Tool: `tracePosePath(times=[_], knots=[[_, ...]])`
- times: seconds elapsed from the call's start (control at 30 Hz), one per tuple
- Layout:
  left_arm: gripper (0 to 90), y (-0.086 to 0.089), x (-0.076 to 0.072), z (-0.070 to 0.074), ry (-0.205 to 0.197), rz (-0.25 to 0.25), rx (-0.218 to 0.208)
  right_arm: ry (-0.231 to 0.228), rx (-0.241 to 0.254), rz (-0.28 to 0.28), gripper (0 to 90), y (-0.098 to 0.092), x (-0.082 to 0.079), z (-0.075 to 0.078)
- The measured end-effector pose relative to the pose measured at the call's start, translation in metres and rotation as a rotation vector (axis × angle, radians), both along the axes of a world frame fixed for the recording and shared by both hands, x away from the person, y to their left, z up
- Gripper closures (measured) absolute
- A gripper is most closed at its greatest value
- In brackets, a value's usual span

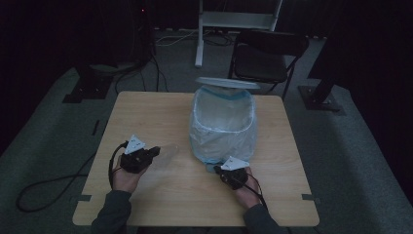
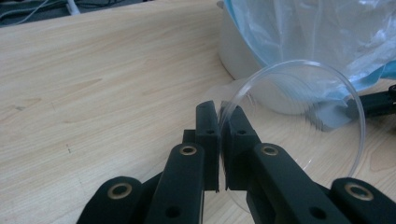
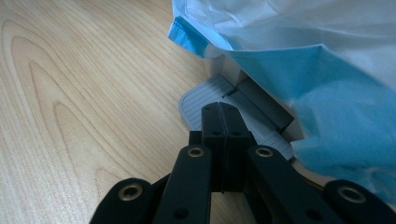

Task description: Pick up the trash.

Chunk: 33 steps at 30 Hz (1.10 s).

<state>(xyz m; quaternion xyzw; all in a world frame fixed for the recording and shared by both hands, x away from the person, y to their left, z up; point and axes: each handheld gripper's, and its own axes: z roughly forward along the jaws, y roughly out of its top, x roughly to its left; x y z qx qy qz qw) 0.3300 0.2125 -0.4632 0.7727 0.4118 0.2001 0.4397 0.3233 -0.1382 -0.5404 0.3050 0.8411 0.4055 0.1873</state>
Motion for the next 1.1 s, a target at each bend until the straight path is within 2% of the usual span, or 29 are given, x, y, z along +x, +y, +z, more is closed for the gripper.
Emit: tracePosePath(times=[0.53, 0.87, 1.1], knots=[[87.1, -0.003, 0.007, 0.015, -0.033, -0.013, 0.008, 0.000, 0.002, 0.000, 90.0, 0.000, 0.000, 0.000], [87.1, -0.004, 0.013, 0.025, -0.062, -0.022, -0.017, -0.003, 0.001, -0.001, 90.0, 0.000, 0.000, 0.000], [87.1, -0.006, 0.017, 0.037, -0.096, -0.039, -0.035, -0.003, 0.002, -0.001, 90.0, 0.000, 0.000, 0.000]])
